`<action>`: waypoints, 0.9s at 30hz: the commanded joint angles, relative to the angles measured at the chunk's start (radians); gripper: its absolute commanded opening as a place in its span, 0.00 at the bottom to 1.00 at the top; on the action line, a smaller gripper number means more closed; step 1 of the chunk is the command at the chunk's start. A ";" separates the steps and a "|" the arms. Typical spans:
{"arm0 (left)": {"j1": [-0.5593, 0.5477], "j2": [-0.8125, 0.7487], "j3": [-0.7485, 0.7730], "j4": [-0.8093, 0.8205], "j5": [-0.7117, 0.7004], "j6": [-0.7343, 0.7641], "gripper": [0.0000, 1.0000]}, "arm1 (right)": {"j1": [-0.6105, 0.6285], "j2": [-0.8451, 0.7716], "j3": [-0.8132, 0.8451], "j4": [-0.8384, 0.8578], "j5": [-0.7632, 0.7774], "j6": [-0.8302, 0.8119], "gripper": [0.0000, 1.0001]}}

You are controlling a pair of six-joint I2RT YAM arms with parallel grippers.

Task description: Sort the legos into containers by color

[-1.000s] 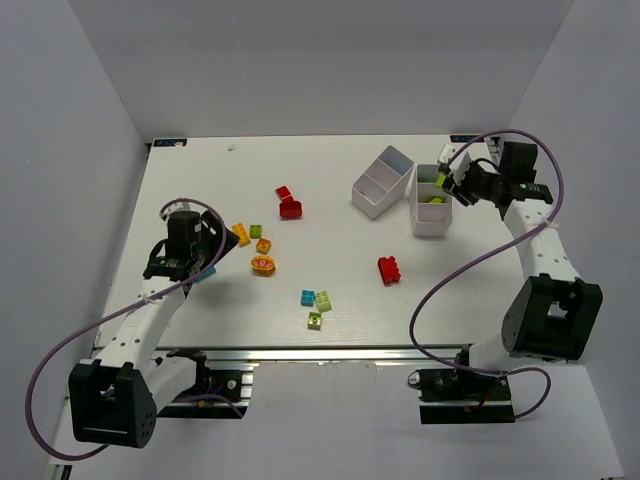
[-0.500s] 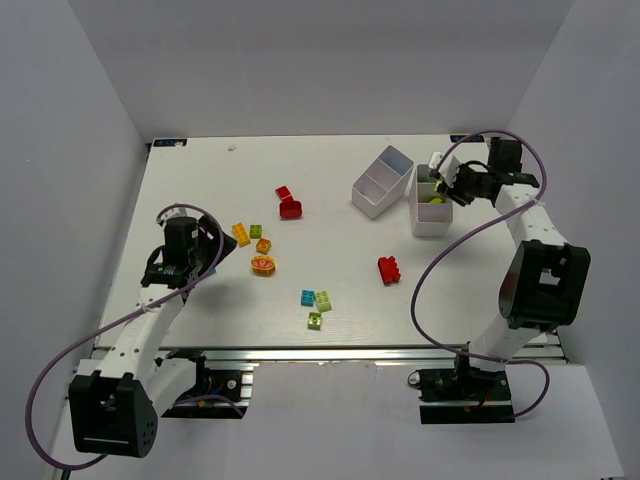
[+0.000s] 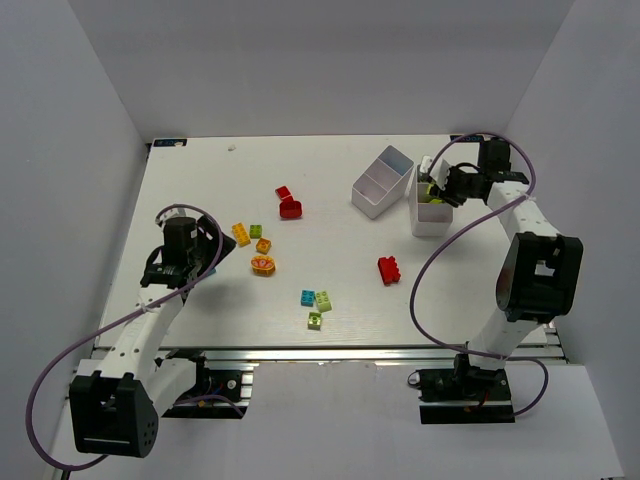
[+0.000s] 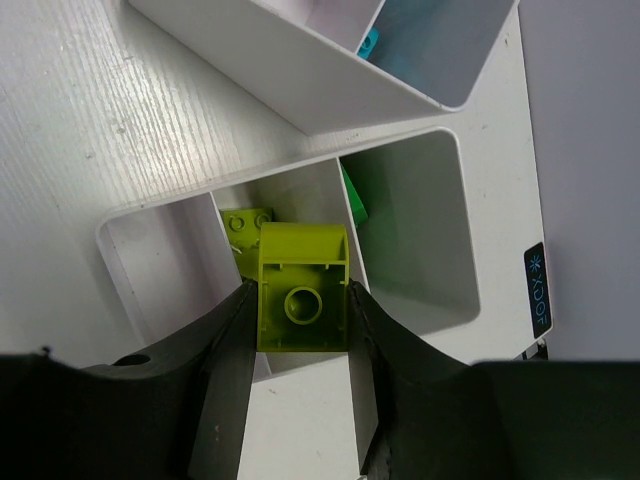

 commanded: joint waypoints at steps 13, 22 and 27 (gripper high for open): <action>0.020 0.021 0.049 -0.006 0.017 0.002 0.80 | 0.012 0.032 0.029 0.030 0.022 -0.037 0.59; 0.041 0.084 0.163 -0.148 -0.125 -0.107 0.84 | 0.010 -0.135 0.049 0.115 -0.126 0.261 0.76; 0.067 0.222 0.311 -0.274 -0.236 -0.106 0.86 | 0.016 -0.198 -0.034 0.210 -0.316 0.584 0.89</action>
